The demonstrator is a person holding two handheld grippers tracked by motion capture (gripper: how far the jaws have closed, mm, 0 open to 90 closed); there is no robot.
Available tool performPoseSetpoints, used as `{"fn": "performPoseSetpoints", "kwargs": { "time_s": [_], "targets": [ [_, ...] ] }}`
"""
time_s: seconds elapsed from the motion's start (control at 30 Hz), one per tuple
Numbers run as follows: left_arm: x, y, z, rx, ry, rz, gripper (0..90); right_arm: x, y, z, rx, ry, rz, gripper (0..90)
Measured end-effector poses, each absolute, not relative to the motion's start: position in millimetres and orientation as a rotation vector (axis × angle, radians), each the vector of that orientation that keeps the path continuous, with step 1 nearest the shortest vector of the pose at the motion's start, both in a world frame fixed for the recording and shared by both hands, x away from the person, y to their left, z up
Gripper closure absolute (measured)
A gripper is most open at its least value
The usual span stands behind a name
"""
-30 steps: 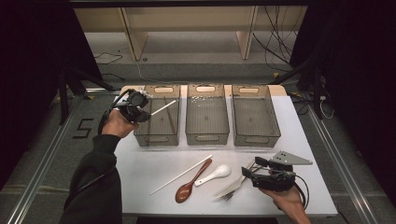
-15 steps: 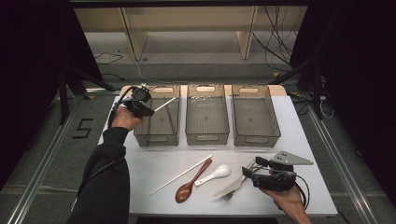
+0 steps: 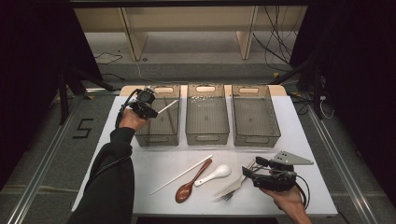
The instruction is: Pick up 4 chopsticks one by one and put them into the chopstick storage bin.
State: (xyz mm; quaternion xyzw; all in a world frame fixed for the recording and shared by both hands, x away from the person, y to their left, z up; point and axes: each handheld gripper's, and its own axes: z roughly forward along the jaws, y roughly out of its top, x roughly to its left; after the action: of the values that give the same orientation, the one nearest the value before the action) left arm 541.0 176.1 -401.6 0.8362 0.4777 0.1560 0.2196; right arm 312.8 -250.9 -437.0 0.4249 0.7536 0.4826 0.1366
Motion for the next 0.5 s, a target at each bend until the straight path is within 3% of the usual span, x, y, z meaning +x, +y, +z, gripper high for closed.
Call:
{"fn": "performPoseSetpoints", "kwargs": {
  "time_s": [0.1,0.2,0.5],
  "targets": [
    [543,176,-406,2.298,1.332,0.426,83.0,313,-251,-437,1.228,2.181,1.398,29.4],
    [542,175,-405,2.261,1.333,0.402,66.6,313,-252,-437,1.227,2.179,1.399,29.4],
    [529,175,-382,2.220,1.311,0.347,48.5,312,-251,-436,1.228,2.179,1.399,29.4]
  ]
}}
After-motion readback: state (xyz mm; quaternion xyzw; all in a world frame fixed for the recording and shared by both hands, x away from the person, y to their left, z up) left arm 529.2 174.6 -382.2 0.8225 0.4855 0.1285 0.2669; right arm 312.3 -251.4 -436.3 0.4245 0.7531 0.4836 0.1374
